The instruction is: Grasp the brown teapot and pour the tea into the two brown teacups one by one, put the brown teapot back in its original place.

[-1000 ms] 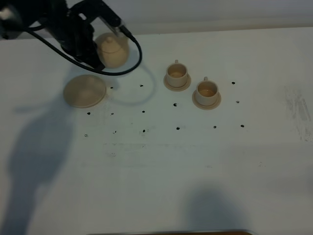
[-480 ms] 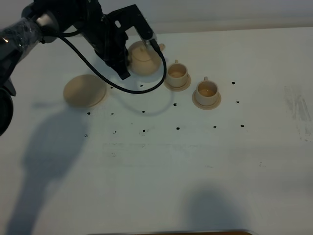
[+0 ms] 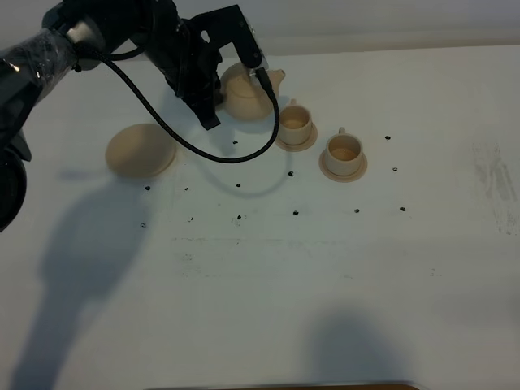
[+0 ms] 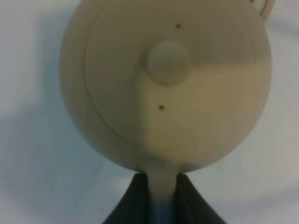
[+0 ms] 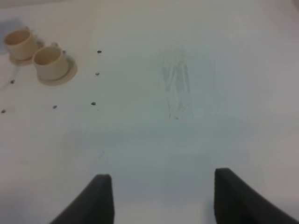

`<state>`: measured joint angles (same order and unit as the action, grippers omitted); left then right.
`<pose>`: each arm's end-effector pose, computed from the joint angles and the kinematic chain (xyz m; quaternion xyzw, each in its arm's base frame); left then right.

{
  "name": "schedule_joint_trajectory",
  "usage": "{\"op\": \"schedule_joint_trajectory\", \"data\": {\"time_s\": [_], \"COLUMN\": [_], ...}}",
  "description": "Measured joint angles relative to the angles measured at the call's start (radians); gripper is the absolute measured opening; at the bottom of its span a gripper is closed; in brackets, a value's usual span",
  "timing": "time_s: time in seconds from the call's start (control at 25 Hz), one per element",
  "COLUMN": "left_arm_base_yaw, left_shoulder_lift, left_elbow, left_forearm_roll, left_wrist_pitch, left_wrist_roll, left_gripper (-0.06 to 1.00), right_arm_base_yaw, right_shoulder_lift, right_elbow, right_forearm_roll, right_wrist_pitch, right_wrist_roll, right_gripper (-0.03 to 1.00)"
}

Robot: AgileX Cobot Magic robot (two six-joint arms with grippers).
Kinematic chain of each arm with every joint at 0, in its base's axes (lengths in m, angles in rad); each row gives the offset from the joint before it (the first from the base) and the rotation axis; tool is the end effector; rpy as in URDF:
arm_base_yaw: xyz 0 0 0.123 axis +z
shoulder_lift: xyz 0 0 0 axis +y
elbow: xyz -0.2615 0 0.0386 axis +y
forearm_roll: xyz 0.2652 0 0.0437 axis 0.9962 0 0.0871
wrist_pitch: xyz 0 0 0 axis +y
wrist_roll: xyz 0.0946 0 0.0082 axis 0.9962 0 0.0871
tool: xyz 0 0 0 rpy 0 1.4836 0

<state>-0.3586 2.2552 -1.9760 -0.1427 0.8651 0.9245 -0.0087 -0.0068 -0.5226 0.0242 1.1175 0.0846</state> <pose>0.4730 -0.1883 0.1881 0.5525 0.7914 0.0091 0.2612 0.0283 0.0018 0.2858 0.0391 0.8593 0.0314 0.5089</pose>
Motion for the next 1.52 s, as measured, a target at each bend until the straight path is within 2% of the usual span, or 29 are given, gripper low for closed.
{"op": "schedule_joint_trajectory", "data": {"time_s": [0.44,1.52], "left_arm_base_yaw": [-0.021,-0.115], "left_shoulder_lift": [0.0,0.0], "left_elbow": [-0.004,-0.006], "left_forearm_roll": [0.01,-0.014], "left_wrist_pitch": [-0.005,-0.046], "left_wrist_roll": [0.123,0.256], "left_gripper": [0.08,0.08], "right_arm_base_yaw": [0.0,0.0], "right_shoulder_lift": [0.0,0.0], "right_elbow": [0.0,0.0], "right_forearm_roll": [0.003,0.005], "right_wrist_pitch": [0.0,0.0], "right_wrist_roll": [0.0,0.0], "right_gripper": [0.49,0.49]}}
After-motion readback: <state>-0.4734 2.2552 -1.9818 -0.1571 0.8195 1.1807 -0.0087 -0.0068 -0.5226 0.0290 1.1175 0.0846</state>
